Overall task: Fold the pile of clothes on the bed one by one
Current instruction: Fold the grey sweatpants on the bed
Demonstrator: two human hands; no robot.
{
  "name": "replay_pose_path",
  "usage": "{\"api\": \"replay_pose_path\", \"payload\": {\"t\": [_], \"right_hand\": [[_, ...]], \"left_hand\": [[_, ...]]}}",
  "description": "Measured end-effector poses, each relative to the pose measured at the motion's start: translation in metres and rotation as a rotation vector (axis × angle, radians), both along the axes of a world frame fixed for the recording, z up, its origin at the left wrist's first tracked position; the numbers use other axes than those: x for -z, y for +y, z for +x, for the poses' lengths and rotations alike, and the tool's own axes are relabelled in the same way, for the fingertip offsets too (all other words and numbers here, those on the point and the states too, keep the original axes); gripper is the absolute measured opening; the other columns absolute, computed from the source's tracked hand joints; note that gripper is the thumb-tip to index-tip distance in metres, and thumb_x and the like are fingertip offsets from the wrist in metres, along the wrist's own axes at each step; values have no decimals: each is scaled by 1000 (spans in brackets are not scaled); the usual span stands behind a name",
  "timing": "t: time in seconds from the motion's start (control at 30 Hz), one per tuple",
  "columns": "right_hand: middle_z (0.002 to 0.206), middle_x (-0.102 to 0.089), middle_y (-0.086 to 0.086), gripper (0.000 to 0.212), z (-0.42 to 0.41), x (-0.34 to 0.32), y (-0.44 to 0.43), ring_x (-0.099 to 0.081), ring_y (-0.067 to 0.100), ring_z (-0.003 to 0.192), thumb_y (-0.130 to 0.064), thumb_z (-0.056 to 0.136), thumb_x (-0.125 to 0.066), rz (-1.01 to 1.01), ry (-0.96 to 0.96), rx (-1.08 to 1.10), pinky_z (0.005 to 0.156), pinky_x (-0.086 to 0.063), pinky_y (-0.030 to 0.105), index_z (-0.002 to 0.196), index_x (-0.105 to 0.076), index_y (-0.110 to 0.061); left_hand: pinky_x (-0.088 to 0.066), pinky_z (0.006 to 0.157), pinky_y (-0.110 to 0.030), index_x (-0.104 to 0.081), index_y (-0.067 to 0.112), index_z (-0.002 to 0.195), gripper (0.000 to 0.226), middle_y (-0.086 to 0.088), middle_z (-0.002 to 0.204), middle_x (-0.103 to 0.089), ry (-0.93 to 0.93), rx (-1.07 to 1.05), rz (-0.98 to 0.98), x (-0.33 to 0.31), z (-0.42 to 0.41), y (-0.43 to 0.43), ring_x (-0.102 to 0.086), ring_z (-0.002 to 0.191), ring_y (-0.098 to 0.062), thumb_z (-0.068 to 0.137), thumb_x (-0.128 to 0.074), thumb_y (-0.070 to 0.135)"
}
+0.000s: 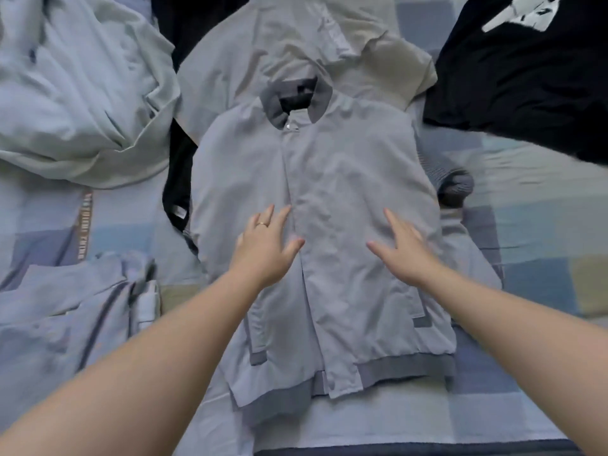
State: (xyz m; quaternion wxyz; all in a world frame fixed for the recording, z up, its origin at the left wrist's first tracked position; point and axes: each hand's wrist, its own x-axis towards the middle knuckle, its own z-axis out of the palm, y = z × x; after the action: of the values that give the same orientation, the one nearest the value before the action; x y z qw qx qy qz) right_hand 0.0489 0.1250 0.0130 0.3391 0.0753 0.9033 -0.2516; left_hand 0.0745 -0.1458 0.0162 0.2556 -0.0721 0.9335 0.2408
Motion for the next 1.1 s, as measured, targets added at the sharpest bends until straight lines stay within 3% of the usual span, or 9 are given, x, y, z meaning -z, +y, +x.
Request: {"api": "replay_pose_path", "payload": {"t": [0.27,0.4,0.57,0.63,0.7,0.77,0.83,0.93,1.1], "right_hand": [[163,-28,-3,82,100,53,88,-25,23,149,-45,92,-64,126,-175,-186,115,-31,49,159,-18,-35],[166,8,-17,100,142,75,140,1,19,154,-58,83,-67,294,-268,-425,116,-25,59,156,0,-46],[158,38,-15,130,169,99,172,7,29,153,-66,72,-76,311,-191,-627,107,-33,63,150,25,-46],[163,31,-5,124,177,104,177,1,35,152,-58,75,-77,348,-86,-704,104,-37,61,155,15,-41],[168,2,6,91,183,107,182,-12,39,150,-40,79,-78,320,95,-734,100,-39,57,154,-26,-34],[154,-41,14,48,188,110,188,-36,43,139,-21,76,-76,211,349,-710,96,-39,53,123,-65,-20],[123,-62,12,29,193,110,197,-53,41,115,-12,72,-73,147,507,-680,89,-39,48,101,-71,-13],[96,-61,11,25,202,103,226,-55,37,88,-8,70,-74,188,524,-709,73,-41,43,95,-69,-10],[109,-59,9,28,222,88,267,-51,36,103,-25,84,-70,359,265,-767,85,-37,44,110,-69,-15]], "left_hand": [[-40,98,-37,-50,27,136,49,1,136,-49,-92,224,46,52,115,68,-45,126,-26,92,-62,47],[-39,97,-36,-48,31,132,50,2,134,-45,-167,382,77,79,163,118,-46,123,-25,89,-65,49],[-28,108,-44,-27,36,148,89,-4,158,-15,-210,430,-87,106,202,179,-23,139,-33,75,-77,51],[-26,109,-47,-22,38,151,89,-8,160,-10,-177,412,-211,111,212,198,-21,138,-37,79,-74,35],[-33,100,-43,-37,36,144,73,-8,153,-27,-67,327,-267,114,216,211,-32,128,-36,79,-65,16],[-37,85,-40,-54,26,124,49,-6,135,-46,9,251,-262,117,215,217,-42,113,-34,78,-59,8],[-33,73,-39,-59,18,114,39,-8,121,-54,11,235,-242,117,214,224,-47,103,-34,78,-58,5],[-31,70,-37,-61,15,116,32,-9,120,-55,-7,245,-136,113,223,242,-50,102,-35,85,-59,9],[-37,94,-40,-54,30,134,45,0,143,-46,-110,302,-70,100,240,262,-43,126,-30,90,-59,25]]}}
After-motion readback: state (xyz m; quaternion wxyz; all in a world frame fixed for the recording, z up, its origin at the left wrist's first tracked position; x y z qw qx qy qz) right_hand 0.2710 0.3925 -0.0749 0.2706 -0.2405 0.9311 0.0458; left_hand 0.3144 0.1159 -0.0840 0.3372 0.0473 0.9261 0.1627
